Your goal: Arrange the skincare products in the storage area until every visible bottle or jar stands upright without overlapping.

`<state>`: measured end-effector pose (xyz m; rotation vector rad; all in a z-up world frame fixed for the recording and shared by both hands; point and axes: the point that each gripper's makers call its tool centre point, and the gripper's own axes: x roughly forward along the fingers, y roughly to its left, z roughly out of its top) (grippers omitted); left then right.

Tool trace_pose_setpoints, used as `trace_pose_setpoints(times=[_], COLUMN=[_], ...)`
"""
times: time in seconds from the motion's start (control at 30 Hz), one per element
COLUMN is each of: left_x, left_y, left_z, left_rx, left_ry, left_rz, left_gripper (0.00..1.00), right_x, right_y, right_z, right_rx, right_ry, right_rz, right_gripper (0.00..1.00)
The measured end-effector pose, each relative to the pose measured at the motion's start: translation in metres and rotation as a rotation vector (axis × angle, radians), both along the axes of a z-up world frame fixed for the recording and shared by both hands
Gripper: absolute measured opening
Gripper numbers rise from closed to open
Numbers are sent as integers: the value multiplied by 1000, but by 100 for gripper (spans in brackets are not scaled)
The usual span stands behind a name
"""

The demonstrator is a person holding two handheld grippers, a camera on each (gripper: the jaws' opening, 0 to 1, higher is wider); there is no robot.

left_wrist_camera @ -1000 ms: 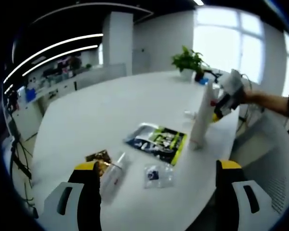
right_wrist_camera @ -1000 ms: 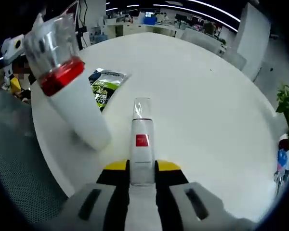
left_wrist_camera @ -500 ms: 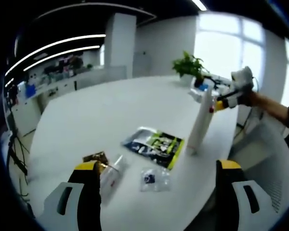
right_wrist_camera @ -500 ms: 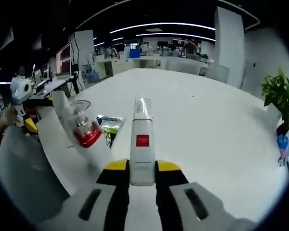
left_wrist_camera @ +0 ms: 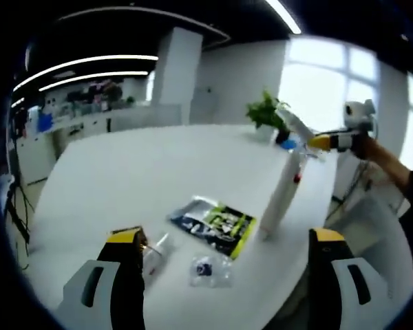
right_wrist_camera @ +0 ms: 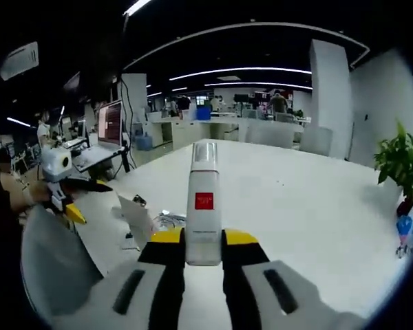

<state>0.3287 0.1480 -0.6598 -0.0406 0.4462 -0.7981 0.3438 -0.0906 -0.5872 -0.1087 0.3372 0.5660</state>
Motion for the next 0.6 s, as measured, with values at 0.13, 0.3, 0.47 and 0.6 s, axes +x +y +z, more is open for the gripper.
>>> trace_pose_setpoints(times=[0.13,0.3,0.47,0.6], left_x=[-1,-5,-8,-14], left_y=[-5,-12,-21,-31], left_z=[6,21,36,54], left_rx=[-43,-113,-160,-210], left_ry=[-3,-9,-27,-35], left_rz=[-9,-18,-28,-67], left_gripper=[97,90,85,85], right_x=[-4,-10,-19,-25], right_y=[14,33,57,73], right_z=[12,24,30,36], right_rx=[17,57,55,89], right_ry=[-24,-54,-60,-64], right_rz=[33,64,135,181], right_gripper=[19,19,19,19])
